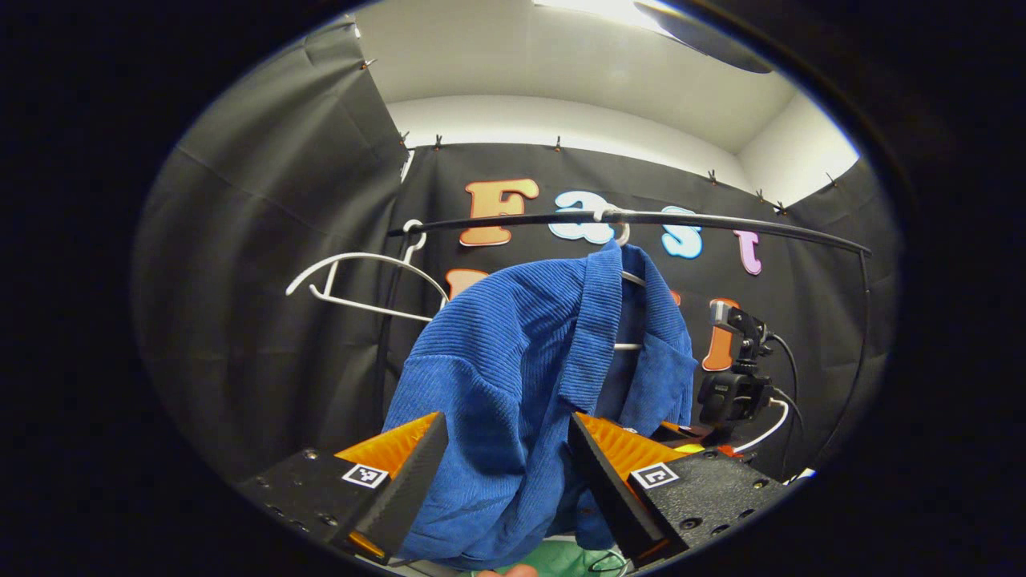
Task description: Grasp the clothes on the hanger with both hands and then place them into the laundry hamper below.
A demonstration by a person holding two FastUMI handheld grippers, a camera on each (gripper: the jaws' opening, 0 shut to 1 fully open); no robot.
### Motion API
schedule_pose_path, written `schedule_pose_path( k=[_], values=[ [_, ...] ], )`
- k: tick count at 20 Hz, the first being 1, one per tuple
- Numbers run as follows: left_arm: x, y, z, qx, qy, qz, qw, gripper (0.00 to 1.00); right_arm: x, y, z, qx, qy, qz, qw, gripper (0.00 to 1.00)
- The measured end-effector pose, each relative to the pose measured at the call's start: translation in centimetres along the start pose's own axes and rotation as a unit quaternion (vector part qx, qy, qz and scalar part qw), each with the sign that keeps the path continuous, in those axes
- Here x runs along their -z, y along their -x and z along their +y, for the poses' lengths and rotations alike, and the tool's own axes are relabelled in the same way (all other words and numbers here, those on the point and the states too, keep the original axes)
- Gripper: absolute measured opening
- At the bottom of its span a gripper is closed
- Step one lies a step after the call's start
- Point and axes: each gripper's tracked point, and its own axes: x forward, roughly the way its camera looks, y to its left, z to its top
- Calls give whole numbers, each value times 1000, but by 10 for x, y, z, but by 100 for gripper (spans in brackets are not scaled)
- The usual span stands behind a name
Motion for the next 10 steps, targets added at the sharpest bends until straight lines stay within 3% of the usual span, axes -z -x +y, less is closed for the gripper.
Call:
schedule_pose_path(
  k=[2, 4, 6, 7, 9, 10],
  values=[
    [4, -1, 1, -11, 1, -2, 1000, 95, -10, 5, -23, 3, -15, -2, 1000, 55],
    [13, -5, -2, -36, 1, -6, 999, 95, -21, 11, -35, -23, -27, -4, 999, 16],
    [25, -10, -18, -49, 15, 0, 999, 92, -31, 18, -43, -60, -19, 0, 998, 13],
    [33, -13, -29, -48, 23, 5, 999, 95, -36, 29, -46, -79, -11, -3, 997, 10],
    [45, -16, -48, -49, 30, 14, 998, 92, -51, 43, -52, -96, 1, -18, 995, 14],
    [48, -18, -55, -51, 30, 15, 998, 95, -62, 53, -53, -100, 1, -31, 995, 14]
  ],
)
